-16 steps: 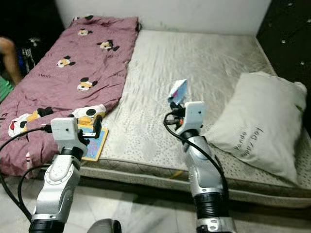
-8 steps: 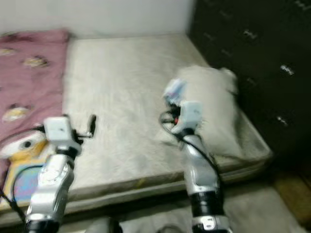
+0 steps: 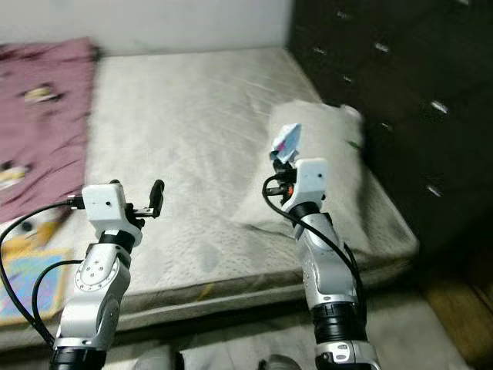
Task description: Clean up the room
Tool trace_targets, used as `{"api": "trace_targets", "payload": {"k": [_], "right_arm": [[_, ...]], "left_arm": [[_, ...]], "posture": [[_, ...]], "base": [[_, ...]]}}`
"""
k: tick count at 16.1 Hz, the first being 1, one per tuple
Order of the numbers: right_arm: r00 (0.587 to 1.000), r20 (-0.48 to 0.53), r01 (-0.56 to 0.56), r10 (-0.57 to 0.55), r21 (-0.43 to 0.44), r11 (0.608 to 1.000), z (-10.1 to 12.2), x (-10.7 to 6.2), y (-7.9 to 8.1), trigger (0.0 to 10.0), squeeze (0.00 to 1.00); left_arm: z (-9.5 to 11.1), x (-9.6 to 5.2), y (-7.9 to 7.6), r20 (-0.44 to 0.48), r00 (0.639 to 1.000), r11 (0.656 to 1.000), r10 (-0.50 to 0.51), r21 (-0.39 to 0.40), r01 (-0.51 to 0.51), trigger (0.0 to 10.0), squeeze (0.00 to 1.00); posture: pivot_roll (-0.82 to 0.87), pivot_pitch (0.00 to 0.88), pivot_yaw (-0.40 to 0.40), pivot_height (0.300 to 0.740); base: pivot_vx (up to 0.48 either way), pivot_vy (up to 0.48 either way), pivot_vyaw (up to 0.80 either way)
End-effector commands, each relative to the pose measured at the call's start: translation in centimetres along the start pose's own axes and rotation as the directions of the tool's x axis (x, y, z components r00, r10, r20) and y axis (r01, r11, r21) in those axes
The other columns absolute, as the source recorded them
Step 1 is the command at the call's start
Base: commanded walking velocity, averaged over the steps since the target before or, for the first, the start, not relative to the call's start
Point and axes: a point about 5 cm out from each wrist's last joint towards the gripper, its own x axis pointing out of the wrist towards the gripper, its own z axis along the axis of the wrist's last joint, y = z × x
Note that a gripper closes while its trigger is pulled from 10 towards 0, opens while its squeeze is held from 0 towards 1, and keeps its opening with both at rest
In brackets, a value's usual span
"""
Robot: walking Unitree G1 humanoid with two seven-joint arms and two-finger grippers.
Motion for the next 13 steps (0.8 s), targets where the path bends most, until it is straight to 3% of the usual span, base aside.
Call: {"api": "trace_targets", "payload": {"k": [1, 5, 13], "right_arm": [[1.000, 0.010, -0.027, 0.027, -0.001, 1.000, 0.22, 0.25, 0.59, 10.0, 0.00], [1.000, 0.009, -0.029, 0.029, -0.004, 1.000, 0.21, 0.22, 0.55, 10.0, 0.00], [0.999, 0.005, -0.032, 0.032, -0.008, 0.999, 0.13, 0.24, 0.63, 10.0, 0.00]], "left_arm": [[-0.23, -0.21, 0.45, -0.015, 1.000, 1.000, 0.016, 0.011, -0.016, 10.0, 0.00], [-0.37, -0.37, 0.47, -0.021, 1.000, 1.000, 0.020, 0.011, -0.020, 10.0, 0.00], [-0.36, -0.31, 0.37, -0.022, 1.000, 1.000, 0.016, 0.011, -0.015, 10.0, 0.00]], "posture": [[0.00, 0.040, 0.004, 0.740], [0.00, 0.046, 0.001, 0.740], [0.00, 0.048, 0.003, 0.740]], "base": [[0.000, 0.480, 0.77], [0.000, 0.480, 0.55], [0.000, 0.480, 0.00]]}}
